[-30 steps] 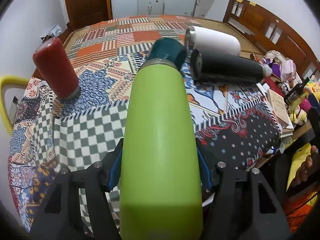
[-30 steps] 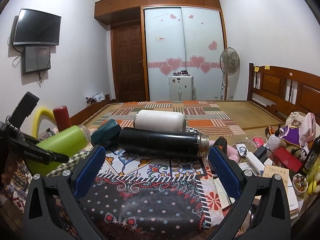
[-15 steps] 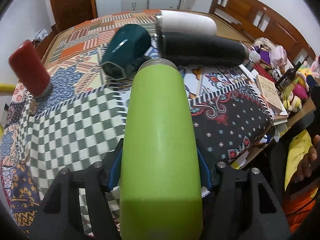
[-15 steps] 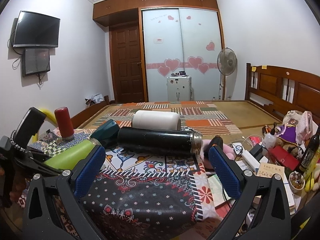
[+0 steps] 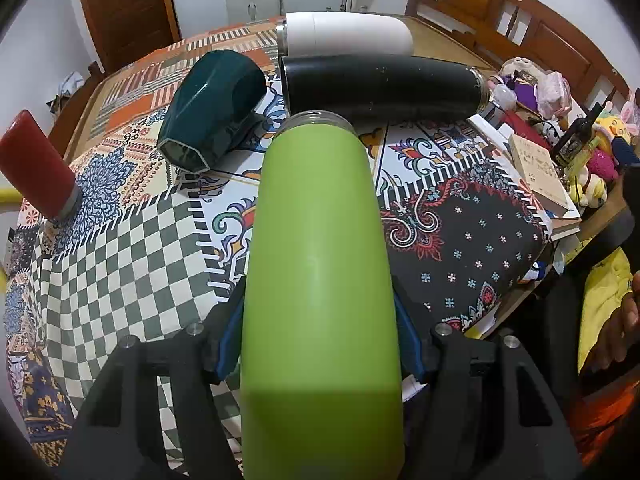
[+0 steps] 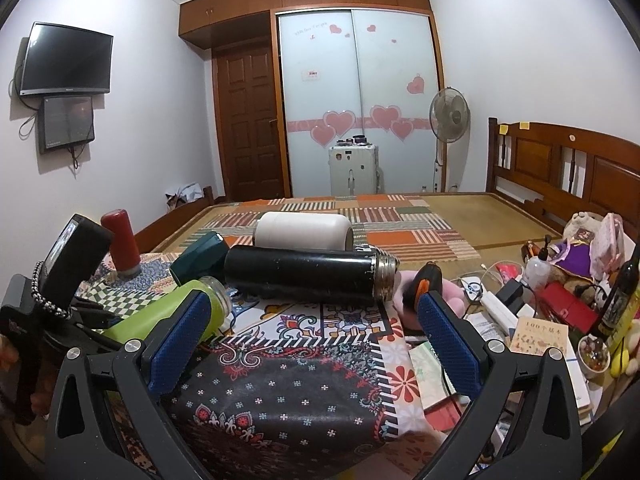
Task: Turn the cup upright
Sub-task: 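Lift the lime-green bottle with the left gripper toward the right tool, then close the right gripper on the green bottle while the left gripper opens and releases it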
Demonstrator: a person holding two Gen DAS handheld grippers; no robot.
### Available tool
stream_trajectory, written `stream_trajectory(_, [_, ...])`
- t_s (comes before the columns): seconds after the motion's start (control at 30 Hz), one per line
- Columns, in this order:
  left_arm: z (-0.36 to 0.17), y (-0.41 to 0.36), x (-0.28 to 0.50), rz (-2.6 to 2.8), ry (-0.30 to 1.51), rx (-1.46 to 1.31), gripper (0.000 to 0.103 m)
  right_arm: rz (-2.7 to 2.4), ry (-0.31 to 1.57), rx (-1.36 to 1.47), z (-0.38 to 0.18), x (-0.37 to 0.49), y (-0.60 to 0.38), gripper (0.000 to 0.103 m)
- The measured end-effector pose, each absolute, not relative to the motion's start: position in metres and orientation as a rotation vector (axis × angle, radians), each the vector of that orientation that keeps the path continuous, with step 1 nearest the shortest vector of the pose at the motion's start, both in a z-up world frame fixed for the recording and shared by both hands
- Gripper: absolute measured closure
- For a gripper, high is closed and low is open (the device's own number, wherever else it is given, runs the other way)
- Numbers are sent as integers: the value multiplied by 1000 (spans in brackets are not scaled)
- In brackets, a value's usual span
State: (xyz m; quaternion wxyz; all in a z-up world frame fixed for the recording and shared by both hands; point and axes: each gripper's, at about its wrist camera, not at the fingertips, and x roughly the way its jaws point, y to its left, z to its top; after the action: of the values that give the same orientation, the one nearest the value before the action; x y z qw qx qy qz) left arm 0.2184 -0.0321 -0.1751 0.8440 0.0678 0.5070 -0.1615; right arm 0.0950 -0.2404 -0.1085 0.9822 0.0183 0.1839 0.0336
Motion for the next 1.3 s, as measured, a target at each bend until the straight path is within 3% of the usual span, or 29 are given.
stream_trajectory(0.7, [-114, 20, 164, -270, 799, 138, 39, 195, 448, 1, -103, 125, -197, 0])
stream_trajectory(1.3, [-156, 98, 167, -182, 802, 29, 38, 383, 803, 3, -144, 202, -116, 0])
